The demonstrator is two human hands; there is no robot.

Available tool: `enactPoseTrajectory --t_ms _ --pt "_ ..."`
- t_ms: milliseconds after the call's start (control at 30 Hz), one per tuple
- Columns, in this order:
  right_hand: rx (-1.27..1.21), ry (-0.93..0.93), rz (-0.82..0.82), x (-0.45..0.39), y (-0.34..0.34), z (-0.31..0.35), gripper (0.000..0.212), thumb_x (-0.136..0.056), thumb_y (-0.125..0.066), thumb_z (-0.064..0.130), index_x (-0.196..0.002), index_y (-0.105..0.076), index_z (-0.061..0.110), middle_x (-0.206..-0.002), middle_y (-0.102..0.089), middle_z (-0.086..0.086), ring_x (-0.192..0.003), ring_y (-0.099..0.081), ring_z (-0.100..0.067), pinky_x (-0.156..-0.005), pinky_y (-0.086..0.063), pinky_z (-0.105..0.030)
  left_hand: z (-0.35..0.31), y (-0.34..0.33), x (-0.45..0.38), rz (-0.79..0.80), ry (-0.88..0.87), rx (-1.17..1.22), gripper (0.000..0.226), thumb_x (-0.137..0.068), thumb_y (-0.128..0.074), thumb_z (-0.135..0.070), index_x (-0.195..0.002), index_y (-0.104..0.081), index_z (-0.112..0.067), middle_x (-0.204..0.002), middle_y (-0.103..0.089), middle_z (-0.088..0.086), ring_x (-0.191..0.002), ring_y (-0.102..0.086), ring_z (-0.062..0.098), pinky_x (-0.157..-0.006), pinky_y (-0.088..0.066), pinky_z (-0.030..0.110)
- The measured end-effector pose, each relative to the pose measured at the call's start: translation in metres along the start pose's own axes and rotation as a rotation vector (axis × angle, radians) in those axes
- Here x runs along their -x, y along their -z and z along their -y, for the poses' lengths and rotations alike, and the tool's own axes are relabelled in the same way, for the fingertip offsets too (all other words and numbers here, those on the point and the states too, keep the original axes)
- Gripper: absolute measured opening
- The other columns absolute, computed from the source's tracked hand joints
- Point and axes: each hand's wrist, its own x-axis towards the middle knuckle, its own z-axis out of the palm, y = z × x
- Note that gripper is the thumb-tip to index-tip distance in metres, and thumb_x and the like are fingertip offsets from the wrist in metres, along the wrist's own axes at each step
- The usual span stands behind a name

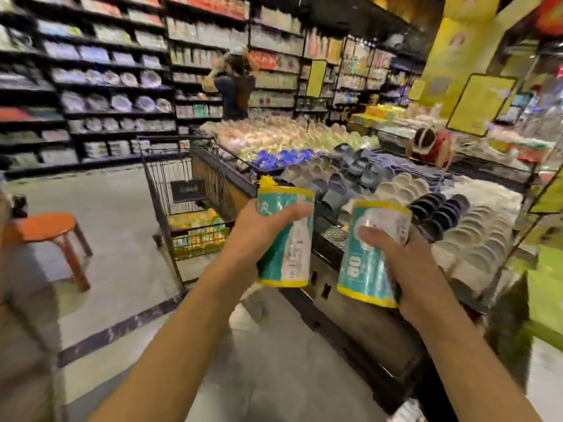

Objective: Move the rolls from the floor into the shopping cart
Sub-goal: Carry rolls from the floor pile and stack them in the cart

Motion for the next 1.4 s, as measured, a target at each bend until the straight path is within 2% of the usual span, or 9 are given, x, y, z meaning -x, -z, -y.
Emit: enactPoseTrajectory --t_ms 200,333,467,567,633,733,867,1033,1400 --pt "0.05 -0.008 0.189 -0.085 -0.108 0.003 0.055 -0.073 -0.089 0.023 -0.121 -0.062 0.016 -0.106 -0.077 -0.01 -0.088 -0.077 -0.029 -0.082 -0.062 -0.054 -0.013 0.082 -0.065 -0.18 -0.005 -0.001 0.031 -0.078 -0.082 -0.036 -0.098 -0.067 -0.019 -0.092 -0.078 0.008 -0.085 -0.076 0.028 -0.075 -0.063 0.041" --pt "0.021 -0.035 0.309 -0.141 -0.16 -0.008 0.045 -0.08 -0.082 0.015 -0.121 -0.063 0.015 -0.107 -0.077 -0.01 -0.089 -0.077 -0.029 -0.08 -0.062 -0.049 -0.01 0.116 -0.109 -0.288 -0.003 -0.005 0.038 -0.078 -0.083 -0.035 -0.105 -0.066 -0.015 -0.1 -0.076 0.013 -0.088 -0.076 0.03 -0.079 -0.063 0.045" --pt "0.013 -0.017 0.398 -0.203 -0.201 -0.024 0.043 -0.08 -0.081 0.013 -0.121 -0.065 0.012 -0.103 -0.078 -0.008 -0.086 -0.078 -0.025 -0.069 -0.063 -0.042 0.001 0.137 -0.163 -0.349 0.009 -0.004 0.038 -0.079 -0.082 -0.037 -0.108 -0.065 -0.018 -0.098 -0.077 0.009 -0.085 -0.076 0.023 -0.07 -0.064 0.036" --pt "0.018 -0.021 0.487 -0.26 -0.228 -0.038 0.056 -0.073 -0.086 0.017 -0.124 -0.062 0.011 -0.108 -0.077 -0.011 -0.092 -0.077 -0.03 -0.077 -0.063 -0.047 0.01 0.149 -0.212 -0.431 0.009 0.018 0.038 -0.079 -0.081 -0.035 -0.11 -0.065 -0.021 -0.095 -0.078 0.004 -0.082 -0.077 0.021 -0.062 -0.062 0.032" --pt "0.017 -0.046 0.516 -0.297 -0.246 -0.046 0.065 -0.068 -0.09 0.021 -0.125 -0.06 0.014 -0.11 -0.076 -0.01 -0.092 -0.077 -0.028 -0.08 -0.063 -0.048 0.017 0.155 -0.243 -0.49 0.009 0.032 0.041 -0.077 -0.082 -0.034 -0.112 -0.066 -0.019 -0.097 -0.078 0.005 -0.086 -0.076 0.024 -0.067 -0.062 0.037" --pt "0.01 -0.071 0.571 -0.353 -0.275 -0.056 0.052 -0.076 -0.086 0.019 -0.122 -0.062 0.015 -0.106 -0.077 -0.01 -0.088 -0.077 -0.026 -0.079 -0.063 -0.046 0.022 0.166 -0.289 -0.553 0.011 0.045 0.044 -0.076 -0.081 -0.033 -0.113 -0.067 -0.016 -0.096 -0.078 0.008 -0.088 -0.076 0.029 -0.077 -0.062 0.044" --pt "0.03 -0.099 0.633 -0.413 -0.315 -0.067 0.067 -0.063 -0.09 0.028 -0.122 -0.061 0.015 -0.107 -0.076 -0.01 -0.091 -0.077 -0.028 -0.08 -0.063 -0.048 0.025 0.186 -0.346 -0.631 0.036 0.063 0.041 -0.077 -0.081 -0.031 -0.112 -0.067 -0.016 -0.095 -0.077 0.008 -0.087 -0.076 0.029 -0.078 -0.062 0.045" --pt "0.015 -0.126 0.679 -0.481 -0.363 -0.089 0.047 -0.076 -0.085 0.017 -0.117 -0.062 0.015 -0.104 -0.077 -0.009 -0.087 -0.077 -0.025 -0.078 -0.063 -0.046 0.029 0.22 -0.421 -0.663 0.044 0.041 0.05 -0.074 -0.083 -0.033 -0.116 -0.063 -0.014 -0.101 -0.077 0.012 -0.088 -0.076 0.029 -0.076 -0.062 0.043" --pt "0.1 -0.216 0.683 -0.608 -0.5 -0.145 0.073 -0.063 -0.092 0.033 -0.125 -0.057 0.015 -0.113 -0.074 -0.011 -0.093 -0.077 -0.027 -0.079 -0.064 -0.05 0.048 0.338 -0.592 -0.674 0.132 0.052 0.031 -0.079 -0.081 -0.034 -0.102 -0.065 -0.02 -0.087 -0.078 0.005 -0.074 -0.076 0.02 -0.057 -0.059 0.03"
